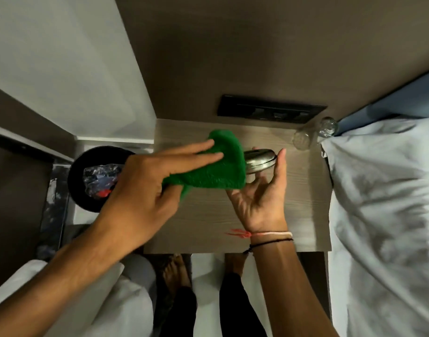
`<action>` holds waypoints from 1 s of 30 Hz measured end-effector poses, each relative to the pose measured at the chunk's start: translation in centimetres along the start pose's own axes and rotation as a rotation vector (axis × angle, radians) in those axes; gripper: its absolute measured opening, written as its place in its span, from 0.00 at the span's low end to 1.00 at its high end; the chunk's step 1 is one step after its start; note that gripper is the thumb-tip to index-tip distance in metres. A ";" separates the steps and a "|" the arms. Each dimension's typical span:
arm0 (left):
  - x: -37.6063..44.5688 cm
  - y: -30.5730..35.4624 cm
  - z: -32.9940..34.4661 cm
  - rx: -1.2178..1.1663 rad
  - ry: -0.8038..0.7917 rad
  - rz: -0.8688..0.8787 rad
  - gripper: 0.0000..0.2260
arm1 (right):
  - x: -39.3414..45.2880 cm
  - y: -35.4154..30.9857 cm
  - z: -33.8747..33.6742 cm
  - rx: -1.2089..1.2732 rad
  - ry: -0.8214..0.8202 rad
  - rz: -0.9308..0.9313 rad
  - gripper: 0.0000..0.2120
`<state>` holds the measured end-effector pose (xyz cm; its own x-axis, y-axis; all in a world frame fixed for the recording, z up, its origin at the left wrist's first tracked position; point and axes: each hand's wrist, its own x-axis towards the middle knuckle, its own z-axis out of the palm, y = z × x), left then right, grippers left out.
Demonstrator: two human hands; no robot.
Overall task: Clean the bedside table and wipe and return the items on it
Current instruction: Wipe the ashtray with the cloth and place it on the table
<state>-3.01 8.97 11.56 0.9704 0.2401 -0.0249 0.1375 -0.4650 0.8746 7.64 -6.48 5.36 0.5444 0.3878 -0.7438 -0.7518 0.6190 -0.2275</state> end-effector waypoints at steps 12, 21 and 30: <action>4.1 -0.3 2.1 0.214 0.177 0.076 0.27 | -2.0 2.4 -0.5 0.059 -0.019 0.110 0.39; 5.1 0.6 7.1 0.326 -0.055 0.097 0.28 | -2.7 0.9 -1.7 -0.065 -0.129 0.109 0.32; 1.9 1.0 7.7 0.274 -0.152 0.129 0.29 | -1.3 -2.1 -1.8 -0.084 -0.031 0.059 0.32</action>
<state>0.53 2.38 8.62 0.9989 0.0444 -0.0122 0.0398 -0.6999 0.7132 7.86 -9.48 5.63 0.5081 0.4436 -0.7383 -0.8107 0.5357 -0.2361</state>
